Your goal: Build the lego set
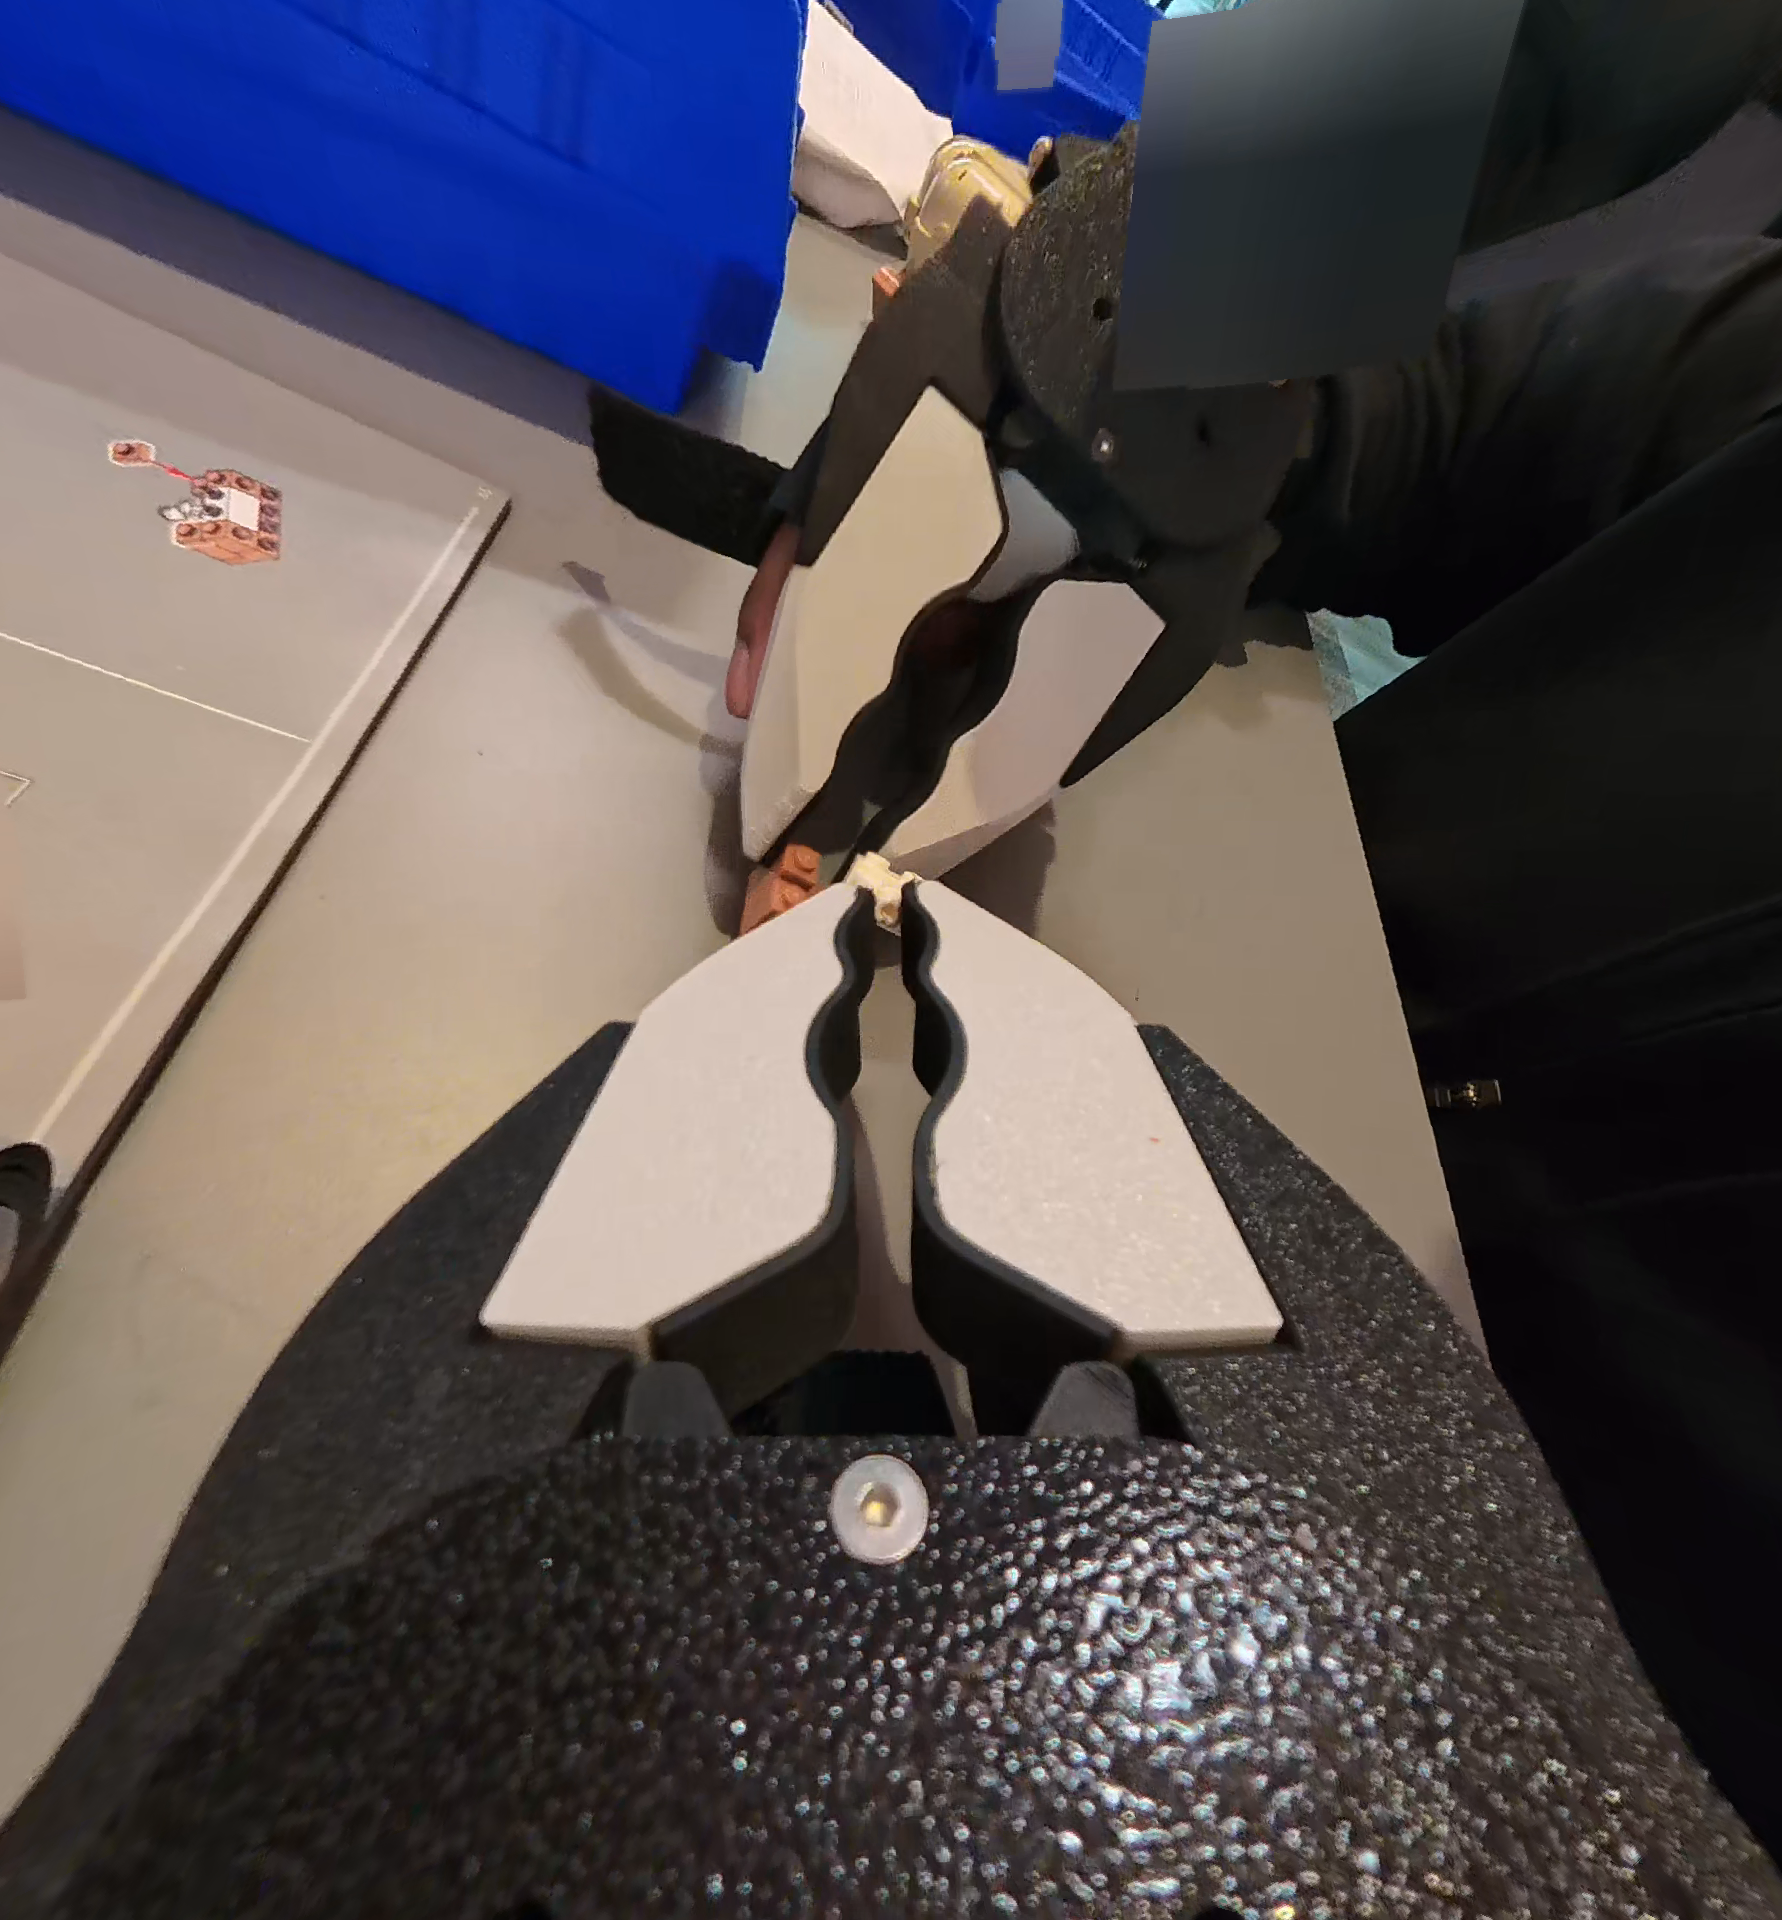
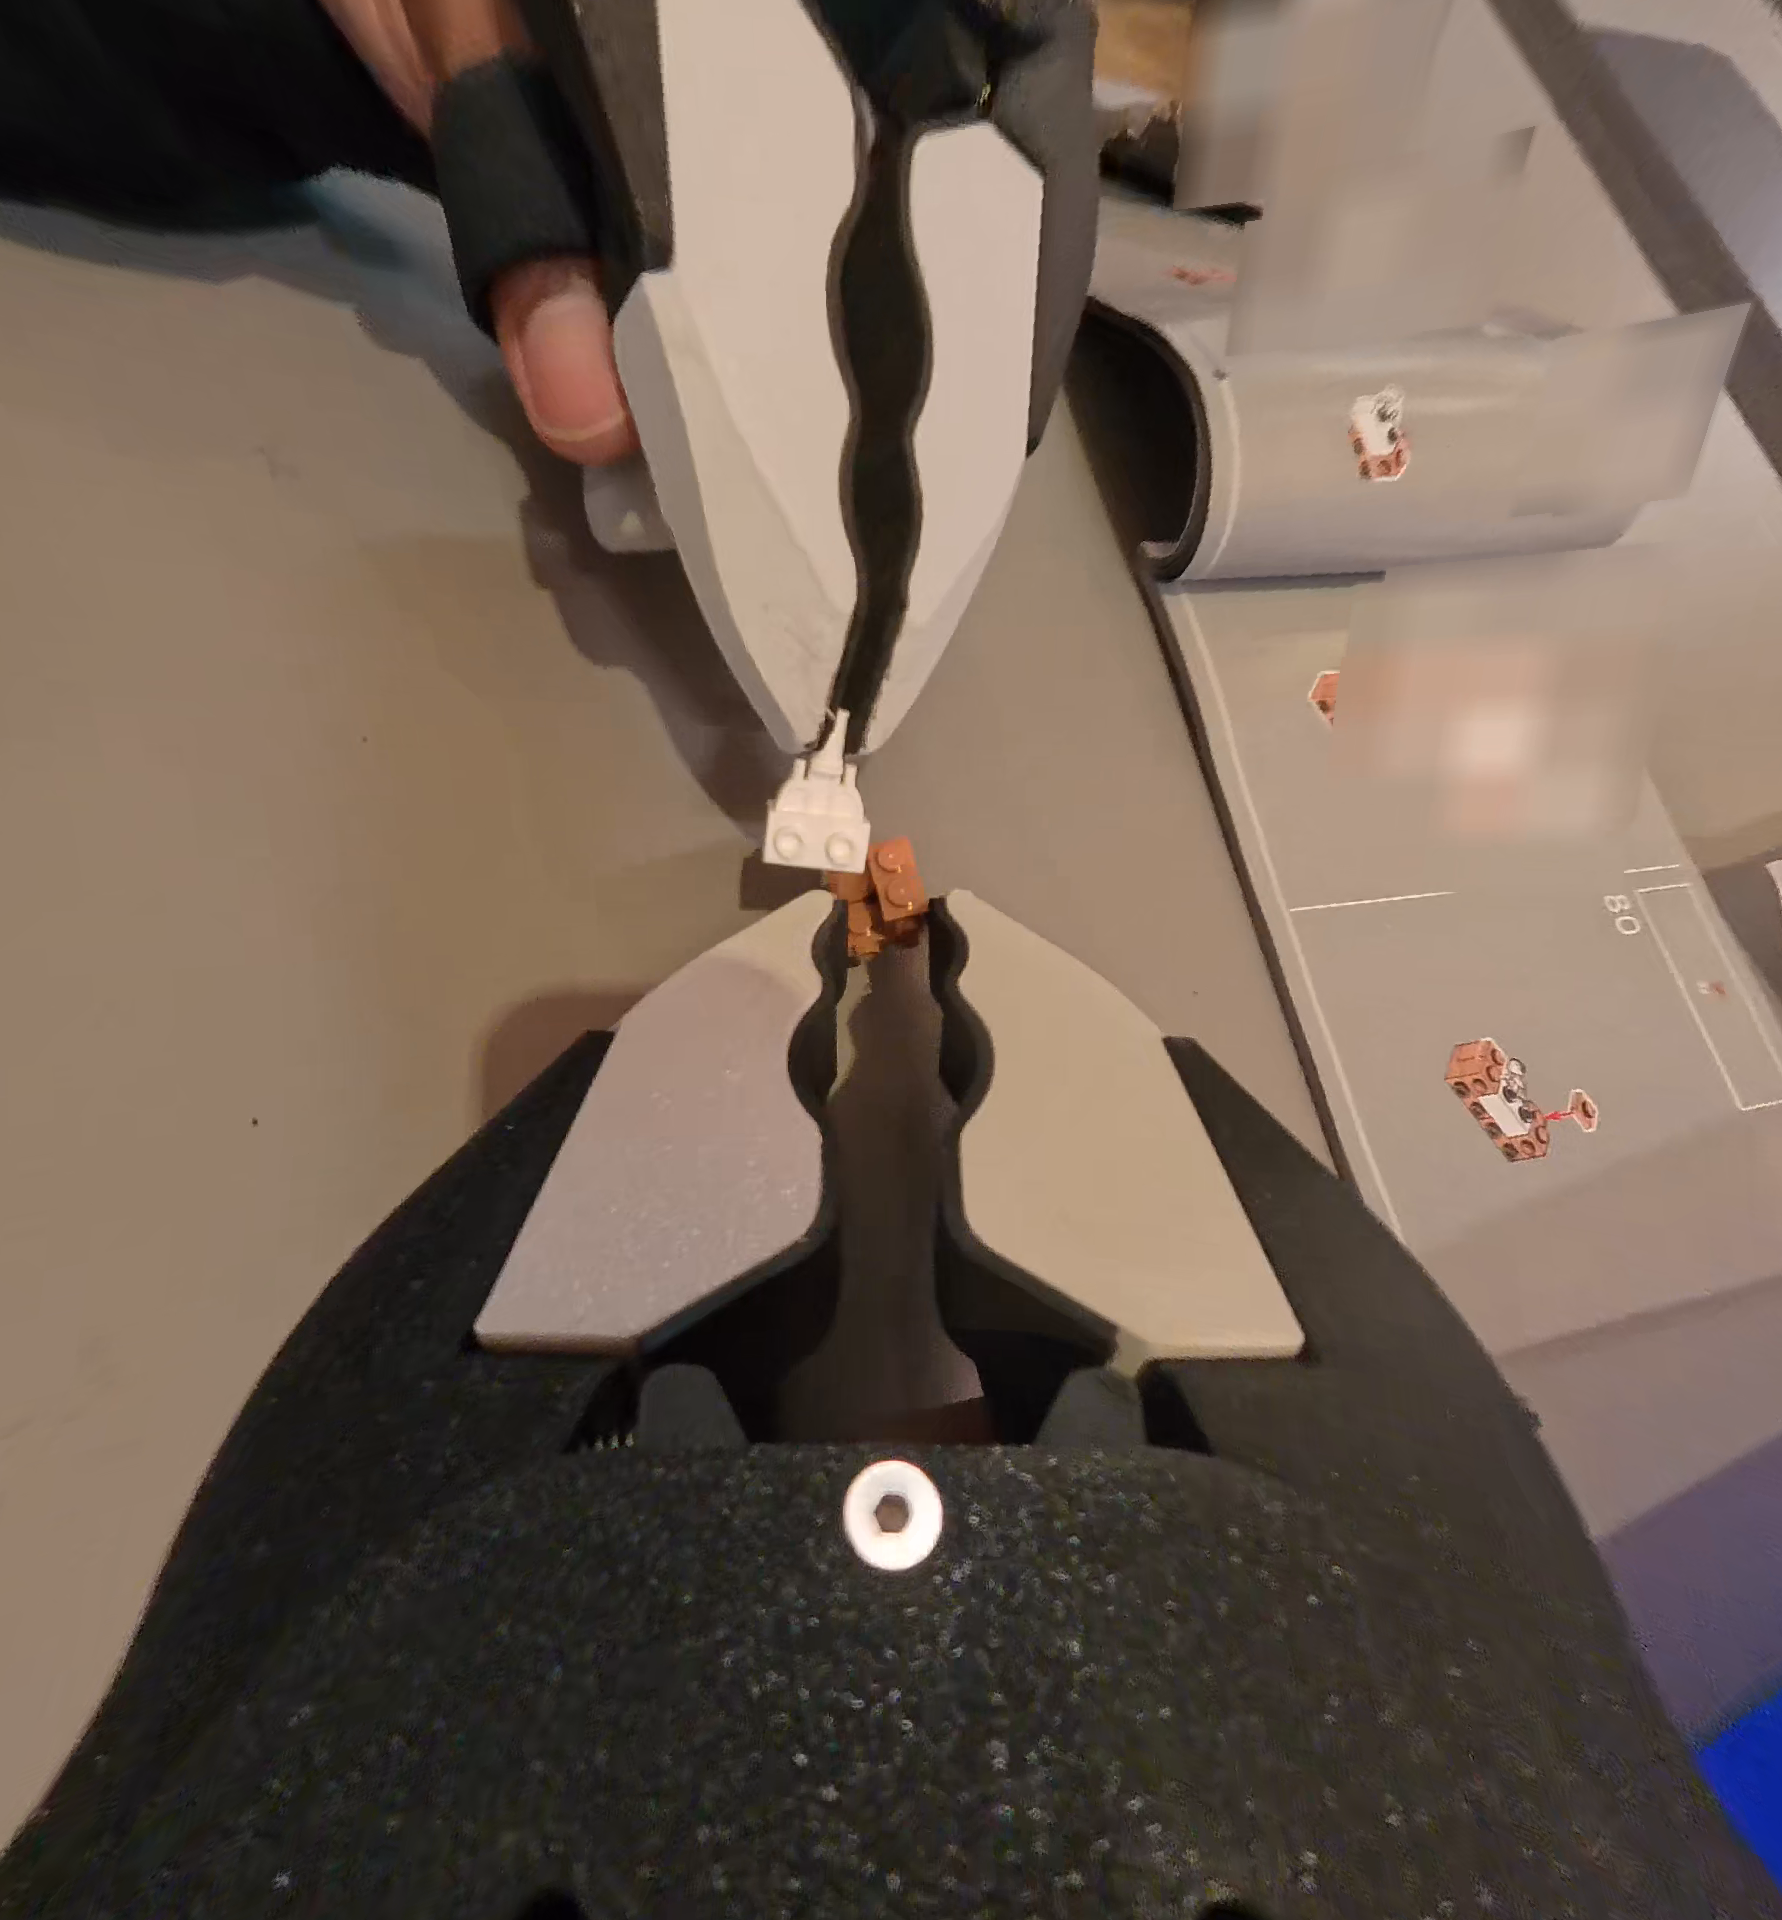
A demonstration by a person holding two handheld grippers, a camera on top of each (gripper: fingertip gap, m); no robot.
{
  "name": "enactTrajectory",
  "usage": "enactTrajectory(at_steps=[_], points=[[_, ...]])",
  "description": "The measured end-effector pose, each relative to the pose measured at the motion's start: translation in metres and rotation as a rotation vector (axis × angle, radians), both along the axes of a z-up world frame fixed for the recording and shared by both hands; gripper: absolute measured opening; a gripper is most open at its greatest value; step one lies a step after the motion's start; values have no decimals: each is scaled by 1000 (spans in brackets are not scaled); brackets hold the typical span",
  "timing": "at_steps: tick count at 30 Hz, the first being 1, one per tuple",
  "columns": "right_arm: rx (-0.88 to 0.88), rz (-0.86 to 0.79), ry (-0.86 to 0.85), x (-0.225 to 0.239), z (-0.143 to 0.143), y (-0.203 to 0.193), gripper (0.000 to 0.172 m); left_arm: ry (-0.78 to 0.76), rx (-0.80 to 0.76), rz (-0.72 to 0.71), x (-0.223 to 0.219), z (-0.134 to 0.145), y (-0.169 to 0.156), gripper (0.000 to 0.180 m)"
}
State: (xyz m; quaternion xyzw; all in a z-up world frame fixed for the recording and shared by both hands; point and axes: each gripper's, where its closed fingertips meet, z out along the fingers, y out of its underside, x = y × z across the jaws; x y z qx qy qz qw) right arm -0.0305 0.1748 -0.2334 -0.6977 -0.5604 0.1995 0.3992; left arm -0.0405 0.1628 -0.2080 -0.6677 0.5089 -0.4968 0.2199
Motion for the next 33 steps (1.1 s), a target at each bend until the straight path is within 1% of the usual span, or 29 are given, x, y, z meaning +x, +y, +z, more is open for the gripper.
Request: enactTrajectory(at_steps=[2,8,10,11,12,15,18,21,24,28,31,33], points=[[-4,-7,9,0,1,0,14,4,-4,3,0,-1,0,4],[-36,-82,-72,6,-11,4,15,55,8,15,-1,-8,2,4],[-55,-85,-71,6,-11,3,15,53,13,11,-1,-8,1,4],[-65,-77,-68,7,-11,1,16,49,13,12,0,-8,1,4],[-73,-70,-64,7,-11,0,21,41,12,11,0,-6,1,4],[-74,-64,-16,8,-5,-2,34,-10,11,9,1,1,2,4],[-72,-31,92,5,10,-9,36,-84,12,5,3,12,1,4],[-87,-7,214,0,27,-16,36,-161,22,-6,5,24,-1,4],[-61,3,286,-3,38,-18,33,-208,11,-21,7,29,-4,4],[-38,5,308,-4,42,-19,17,-220,13,-42,8,30,-8,4],[-57,26,304,-5,41,-22,17,-214,29,-67,7,29,-11,4],[-66,28,288,-4,39,-22,16,-181,75,-82,6,25,-12,4]])
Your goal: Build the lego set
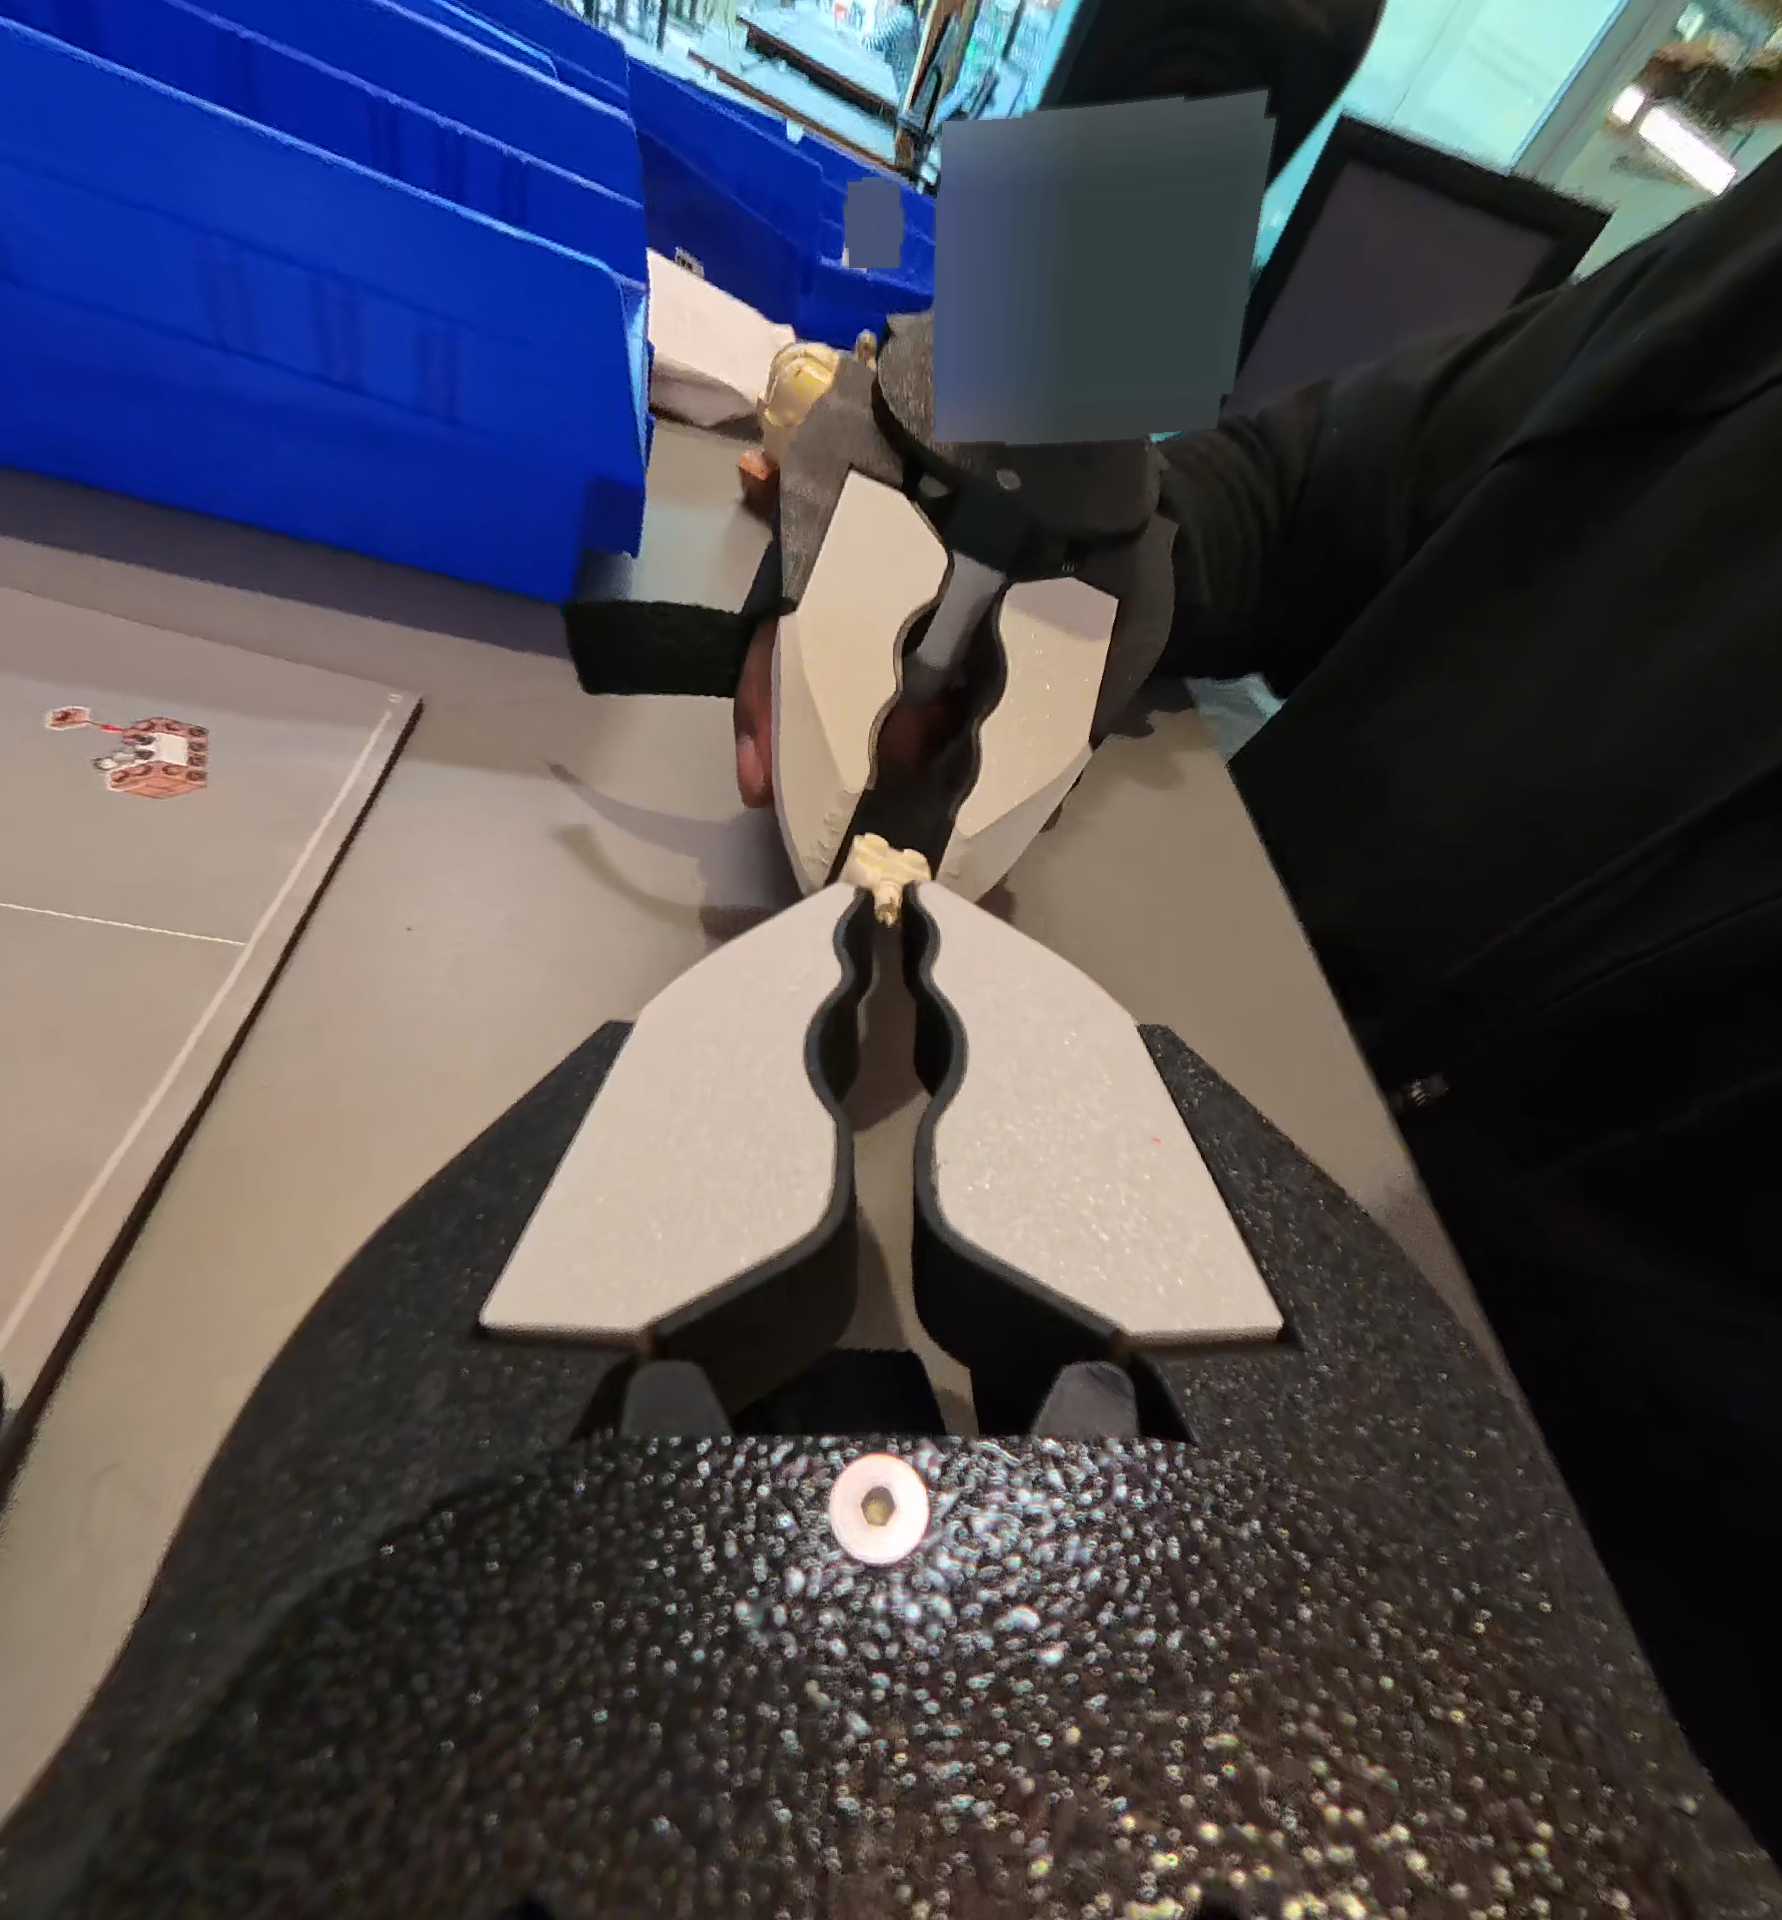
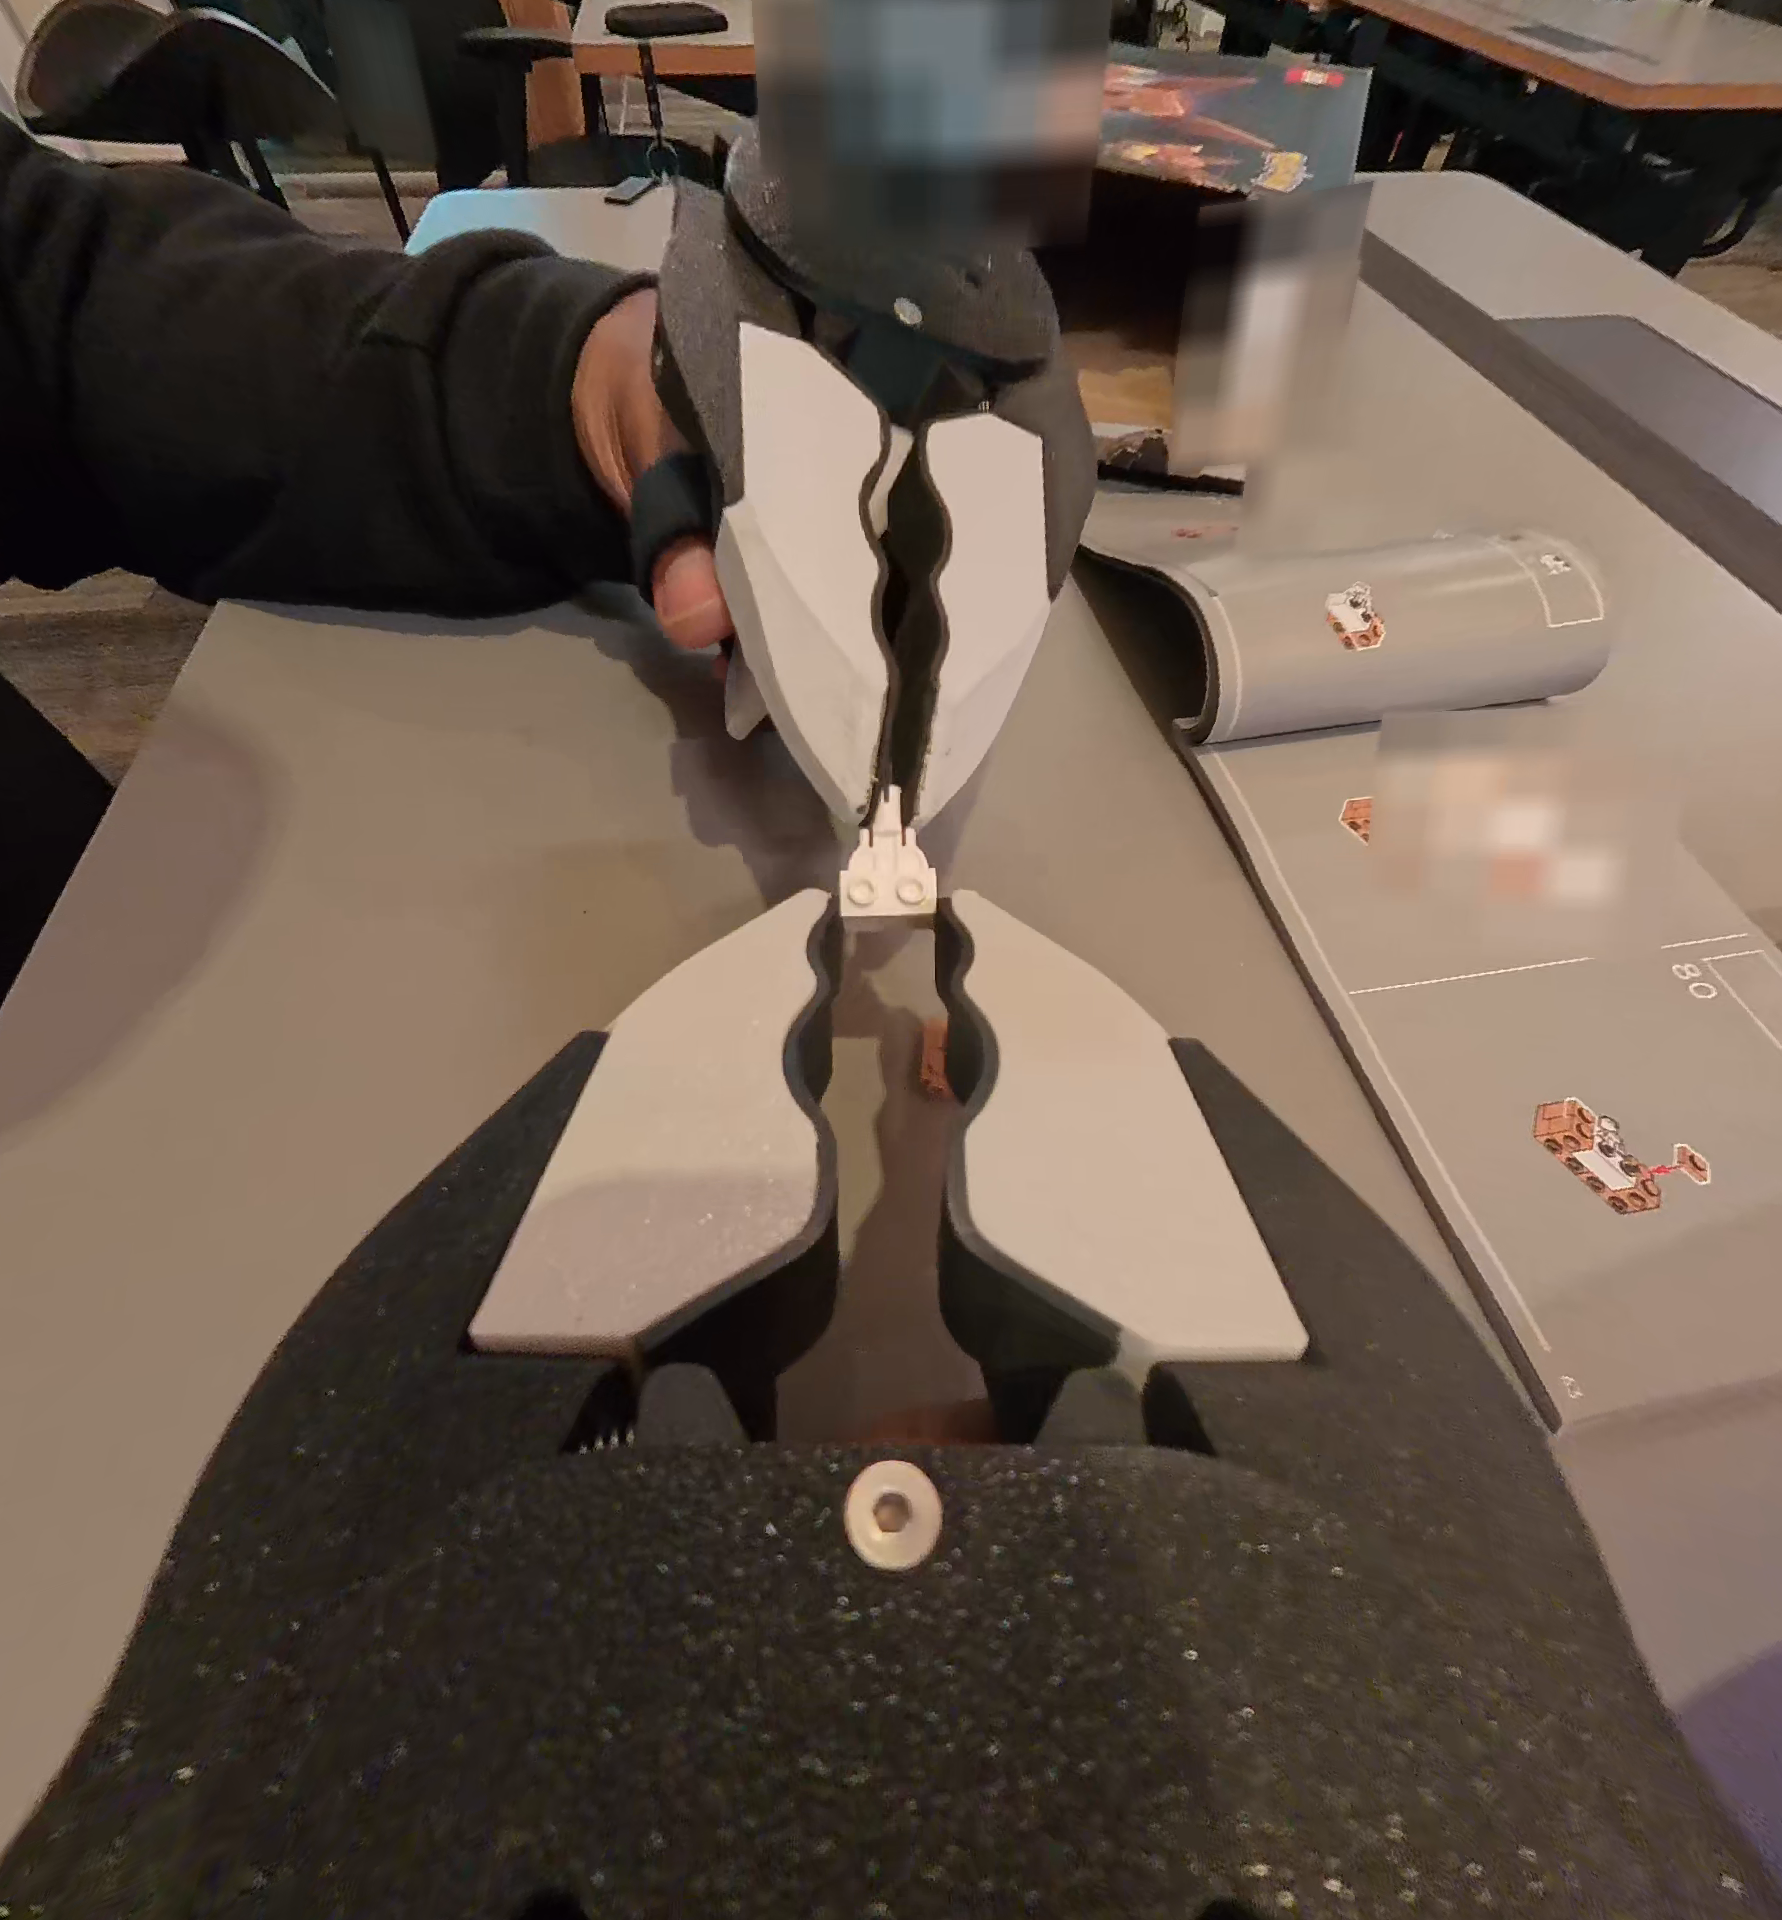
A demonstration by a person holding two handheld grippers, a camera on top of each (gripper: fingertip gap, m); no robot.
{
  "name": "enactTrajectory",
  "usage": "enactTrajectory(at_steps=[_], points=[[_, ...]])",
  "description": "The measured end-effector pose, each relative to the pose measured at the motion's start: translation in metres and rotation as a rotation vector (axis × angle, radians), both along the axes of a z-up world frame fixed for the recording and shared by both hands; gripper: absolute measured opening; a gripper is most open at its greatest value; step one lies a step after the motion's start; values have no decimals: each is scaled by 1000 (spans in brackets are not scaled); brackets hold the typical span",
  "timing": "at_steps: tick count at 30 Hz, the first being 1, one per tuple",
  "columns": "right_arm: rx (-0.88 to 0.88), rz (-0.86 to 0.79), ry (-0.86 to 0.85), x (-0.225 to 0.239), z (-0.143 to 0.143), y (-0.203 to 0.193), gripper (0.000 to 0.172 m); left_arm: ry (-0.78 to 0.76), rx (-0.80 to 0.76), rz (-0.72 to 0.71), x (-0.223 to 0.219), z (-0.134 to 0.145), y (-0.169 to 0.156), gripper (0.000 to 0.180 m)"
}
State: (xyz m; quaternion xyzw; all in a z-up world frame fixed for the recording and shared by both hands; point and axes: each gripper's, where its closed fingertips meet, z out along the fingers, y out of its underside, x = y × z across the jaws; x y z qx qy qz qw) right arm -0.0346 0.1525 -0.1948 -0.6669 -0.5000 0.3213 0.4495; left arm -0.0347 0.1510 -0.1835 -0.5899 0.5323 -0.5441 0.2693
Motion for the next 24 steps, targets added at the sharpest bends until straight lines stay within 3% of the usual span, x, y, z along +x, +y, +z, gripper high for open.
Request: enactTrajectory(at_steps=[10,17,24], points=[[24,9,-116,0,-15,-3,16,127,477,-21,-6,-17,0,7],[44,22,-156,-3,-21,-6,16,210,618,-43,-6,-27,-4,6],[48,24,-170,-3,-23,-6,16,236,651,-48,-6,-31,-4,5]])
